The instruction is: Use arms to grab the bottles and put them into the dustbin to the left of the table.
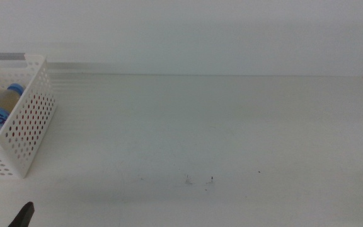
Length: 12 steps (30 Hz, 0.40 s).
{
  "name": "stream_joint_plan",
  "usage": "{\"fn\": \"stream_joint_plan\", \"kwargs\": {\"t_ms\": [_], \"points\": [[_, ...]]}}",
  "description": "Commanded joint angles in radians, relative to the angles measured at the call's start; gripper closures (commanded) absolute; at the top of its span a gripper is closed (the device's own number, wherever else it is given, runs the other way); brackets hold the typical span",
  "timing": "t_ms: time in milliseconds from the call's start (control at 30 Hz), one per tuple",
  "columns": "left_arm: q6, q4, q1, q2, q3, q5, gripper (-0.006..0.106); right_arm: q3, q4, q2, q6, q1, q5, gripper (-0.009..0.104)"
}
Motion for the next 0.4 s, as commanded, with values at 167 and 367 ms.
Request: {"fn": "stream_joint_plan", "kwargs": {"t_ms": [167, 367], "points": [[0.001, -0.002, -0.002, -0.005, 0.017, -0.058, 0.007, 0.004, -0.011, -0.004, -0.004, -0.008, 0.008, 0.011], [0.001, -0.002, -0.002, -0.005, 0.017, -0.058, 0.007, 0.004, -0.011, -0.004, -0.004, -0.008, 0.008, 0.011]]}}
